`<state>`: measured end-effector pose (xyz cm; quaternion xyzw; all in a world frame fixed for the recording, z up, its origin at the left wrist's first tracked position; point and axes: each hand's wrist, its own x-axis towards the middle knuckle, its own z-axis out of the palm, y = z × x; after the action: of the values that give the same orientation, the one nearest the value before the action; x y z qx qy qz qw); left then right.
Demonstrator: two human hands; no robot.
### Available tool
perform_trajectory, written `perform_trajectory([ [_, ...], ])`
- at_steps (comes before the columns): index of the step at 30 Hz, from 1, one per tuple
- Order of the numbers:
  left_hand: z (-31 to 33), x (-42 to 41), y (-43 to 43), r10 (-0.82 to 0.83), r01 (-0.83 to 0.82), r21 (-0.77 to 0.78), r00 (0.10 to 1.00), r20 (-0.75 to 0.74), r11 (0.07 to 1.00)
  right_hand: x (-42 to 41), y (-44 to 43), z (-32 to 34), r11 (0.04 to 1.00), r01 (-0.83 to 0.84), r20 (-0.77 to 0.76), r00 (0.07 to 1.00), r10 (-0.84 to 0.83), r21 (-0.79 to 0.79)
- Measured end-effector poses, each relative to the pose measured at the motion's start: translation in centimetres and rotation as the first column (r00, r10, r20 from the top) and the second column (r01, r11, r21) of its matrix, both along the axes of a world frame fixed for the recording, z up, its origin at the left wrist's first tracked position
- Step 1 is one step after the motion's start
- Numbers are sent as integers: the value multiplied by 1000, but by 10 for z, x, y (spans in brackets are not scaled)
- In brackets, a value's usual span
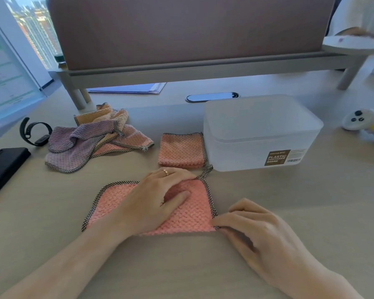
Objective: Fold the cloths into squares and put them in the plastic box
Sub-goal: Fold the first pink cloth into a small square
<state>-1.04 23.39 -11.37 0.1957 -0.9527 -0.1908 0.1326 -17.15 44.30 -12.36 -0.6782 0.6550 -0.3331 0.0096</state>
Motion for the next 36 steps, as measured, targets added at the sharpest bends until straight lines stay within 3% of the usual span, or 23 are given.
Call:
perform_trajectory([
  [3, 2, -1, 3, 10, -10, -36, 1000, 19, 999, -9, 6, -6, 998, -58, -17, 998, 58, 1],
  [7, 10, 2, 16, 23, -10, -192, 998, 63, 981, -11, 11, -4, 992, -91, 33, 996, 89, 83],
  [12, 0, 6, 45, 38, 30, -248, 963, 268, 968, 3, -8, 18, 976, 97, 47, 993, -108, 197],
  [15, 6, 10, 39, 47, -21, -131, 979, 200, 991, 27, -42, 20, 937, 141, -112, 988, -111, 318],
  [18, 17, 34, 12, 228, -229, 3, 971, 67, 973, 37, -61, 11, 881, 149, -239, 970, -43, 448],
  [20, 13, 63, -6, 327, -324, -48, 928, 177, 945, 32, -64, 6, 864, 171, -278, 960, -37, 474],
  [23, -1, 100, -17, 331, -294, -155, 882, 337, 943, 29, -64, 4, 855, 175, -313, 950, -16, 488],
  [27, -5, 115, -18, 378, -361, -113, 872, 311, 926, 29, -65, 5, 851, 200, -335, 942, -31, 485],
  [32, 9, 109, -24, 504, -505, -9, 860, 83, 863, 38, -71, 11, 883, 156, -349, 937, 9, 443],
  [36, 34, 85, -37, 466, -503, 101, 847, 258, 859, 40, -73, 4, 874, 144, -334, 942, 23, 465],
])
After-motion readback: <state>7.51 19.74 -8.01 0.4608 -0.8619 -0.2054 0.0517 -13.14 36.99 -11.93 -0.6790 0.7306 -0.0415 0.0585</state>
